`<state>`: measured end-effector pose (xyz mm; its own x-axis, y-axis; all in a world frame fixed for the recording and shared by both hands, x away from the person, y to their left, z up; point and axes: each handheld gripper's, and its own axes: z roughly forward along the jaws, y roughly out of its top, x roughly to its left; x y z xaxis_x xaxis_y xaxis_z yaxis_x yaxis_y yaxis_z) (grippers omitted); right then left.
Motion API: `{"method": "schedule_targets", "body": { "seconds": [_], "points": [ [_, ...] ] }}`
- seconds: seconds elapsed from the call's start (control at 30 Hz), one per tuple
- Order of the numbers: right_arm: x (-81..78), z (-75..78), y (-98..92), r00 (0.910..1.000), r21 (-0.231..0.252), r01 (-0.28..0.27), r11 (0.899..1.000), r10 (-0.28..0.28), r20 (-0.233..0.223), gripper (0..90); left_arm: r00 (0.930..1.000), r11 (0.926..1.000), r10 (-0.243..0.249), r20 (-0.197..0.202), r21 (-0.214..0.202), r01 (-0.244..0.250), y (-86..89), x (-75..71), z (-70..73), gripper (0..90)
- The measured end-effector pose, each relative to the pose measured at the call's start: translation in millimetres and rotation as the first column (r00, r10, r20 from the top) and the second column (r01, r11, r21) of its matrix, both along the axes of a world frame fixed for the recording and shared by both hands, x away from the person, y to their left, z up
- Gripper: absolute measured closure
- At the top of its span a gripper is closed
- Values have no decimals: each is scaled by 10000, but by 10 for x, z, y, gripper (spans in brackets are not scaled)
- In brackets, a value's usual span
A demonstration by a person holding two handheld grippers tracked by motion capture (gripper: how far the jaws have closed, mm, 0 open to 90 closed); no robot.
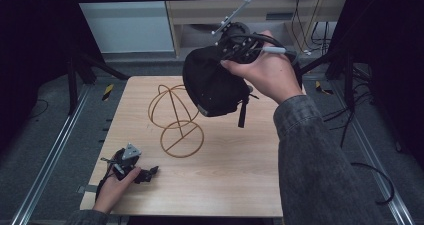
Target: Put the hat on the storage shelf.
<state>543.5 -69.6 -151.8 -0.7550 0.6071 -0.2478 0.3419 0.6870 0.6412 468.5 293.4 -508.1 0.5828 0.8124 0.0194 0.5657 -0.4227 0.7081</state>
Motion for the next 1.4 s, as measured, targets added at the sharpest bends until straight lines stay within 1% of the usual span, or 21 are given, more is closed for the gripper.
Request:
{"method": "schedule_targets", "body": {
  "seconds": [0.1, 0.17, 0.23, 0.3, 0.33, 0.43, 0.5, 0.53, 0.6, 0.67, 0.7, 0.73, 0.8, 0.87, 0.93, 1.03, 1.2, 1.4],
  "points": [
    [-44, 2, 63, 9999, -63, -55, 10000, 56, 128, 735, 10000, 10000, -16, 6, 13, 16, 1, 1, 0, 0],
    [-108, 26, 156, 9996, -207, -158, 9997, 164, 251, 735, 10000, 10000, -7, 12, -1, 7, 0, 2, -1, 0],
    [-121, 37, 182, 9995, -218, -205, 9996, 211, 239, 735, 10000, 10000, 2, 13, 10, -2, 0, 1, 0, 0],
    [-120, 72, 269, 9990, -287, -325, 9991, 334, 295, 735, 10000, 10000, 6, 13, 7, -6, 0, 1, 0, 0],
    [-120, 72, 269, 9990, -287, -325, 9991, 334, 295, 735, 10000, 10000, -5, 22, -4, 5, 0, 2, -2, 0],
    [-80, 82, 367, 9983, -396, -467, 9981, 480, 318, 735, 10000, 10000, 2, 21, 9, -2, 0, 1, -1, 0],
    [-26, 54, 442, 9984, -533, -509, 9973, 521, 217, 735, 10000, 10000, -2, 15, 10, 2, 0, 2, 0, 0],
    [-26, 54, 442, 9984, -533, -509, 9973, 521, 217, 735, 10000, 10000, -2, 15, 10, 2, 0, 2, 0, 0],
    [51, 12, 540, 9983, -515, -583, 9970, 586, 39, 734, 10000, 10000, -25, 21, 1, 25, 0, 6, -1, 0],
    [68, 6, 570, 9982, -460, -593, 9972, 594, -11, 734, 10000, 10000, -29, 25, 1, 29, -1, 7, -1, 0],
    [89, 0, 618, 9981, -487, -616, 9969, 615, -46, 734, 10000, 10000, -30, 20, 1, 30, -1, 7, -1, 0],
    [112, -4, 738, 9974, -557, -719, 9959, 718, -46, 734, 10000, 10000, -30, 23, 0, 30, 0, 7, -1, 0],
    [114, -5, 774, 9968, -563, -799, 9952, 799, -24, 734, 10000, 10000, -32, 18, -2, 32, 0, 7, -1, 0],
    [115, -10, 868, 9951, -555, -985, 9936, 989, 30, 734, 10000, 10000, -64, 31, 27, 64, 1, 11, 0, 0],
    [125, -21, 955, 9948, -629, -1018, 9928, 1020, 9, 734, 10000, 10000, -68, 31, 25, 68, 0, 12, 0, 0],
    [145, -38, 1011, 9939, -729, -1096, 9913, 1101, 20, 734, 10000, 10000, -66, 32, 26, 66, 1, 13, 0, 0],
    [178, -76, 1049, 9941, -719, -1084, 9915, 1083, -48, 734, 10000, 10000, -70, 26, 27, 70, 1, 13, 0, 0],
    [248, -165, 1134, 9939, -862, -1097, 9902, 1081, -238, 733, 10000, 10000, -71, 24, 25, 71, 0, 14, 1, 0]
  ]
}}
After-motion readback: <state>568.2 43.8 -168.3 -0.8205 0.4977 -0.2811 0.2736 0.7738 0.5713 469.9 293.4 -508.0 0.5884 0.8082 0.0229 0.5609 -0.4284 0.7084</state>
